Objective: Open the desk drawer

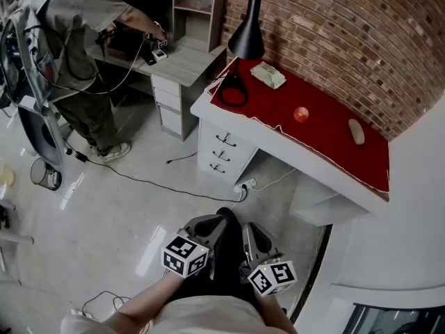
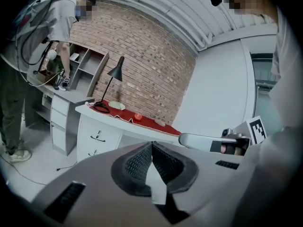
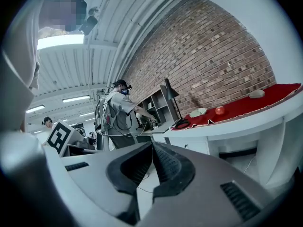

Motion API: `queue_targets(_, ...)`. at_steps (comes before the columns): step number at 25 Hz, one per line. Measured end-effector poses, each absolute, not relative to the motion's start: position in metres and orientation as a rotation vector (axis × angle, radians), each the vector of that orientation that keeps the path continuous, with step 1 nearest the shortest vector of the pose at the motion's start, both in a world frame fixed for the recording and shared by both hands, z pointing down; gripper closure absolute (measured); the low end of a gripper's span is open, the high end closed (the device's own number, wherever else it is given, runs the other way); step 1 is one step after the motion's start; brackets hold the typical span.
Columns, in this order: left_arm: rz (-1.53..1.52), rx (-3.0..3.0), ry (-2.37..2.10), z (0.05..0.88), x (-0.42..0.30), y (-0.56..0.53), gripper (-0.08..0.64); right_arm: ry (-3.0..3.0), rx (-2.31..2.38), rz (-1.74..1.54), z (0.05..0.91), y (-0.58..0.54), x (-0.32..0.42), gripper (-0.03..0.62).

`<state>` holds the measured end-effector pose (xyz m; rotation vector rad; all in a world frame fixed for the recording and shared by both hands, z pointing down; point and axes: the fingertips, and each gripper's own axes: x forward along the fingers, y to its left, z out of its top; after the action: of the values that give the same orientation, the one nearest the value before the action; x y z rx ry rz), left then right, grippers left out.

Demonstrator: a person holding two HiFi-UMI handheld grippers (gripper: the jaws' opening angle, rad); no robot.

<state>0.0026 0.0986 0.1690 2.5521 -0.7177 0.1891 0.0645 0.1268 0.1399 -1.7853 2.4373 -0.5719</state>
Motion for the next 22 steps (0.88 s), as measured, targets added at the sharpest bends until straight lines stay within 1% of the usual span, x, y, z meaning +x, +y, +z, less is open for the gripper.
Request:
queue_targets(9,0.181,2.525,-0.809,0.170,-0.003,0.062,0.549,2.428,-1.774,-0.579,0.140,0.095,0.071,0.574)
queue_targets(22,0.224,2.511,-0.830,0.178,0.019,-0.014,0.549,2.419,-1.769,-0.628,0.148,0.008,0.102,0.574)
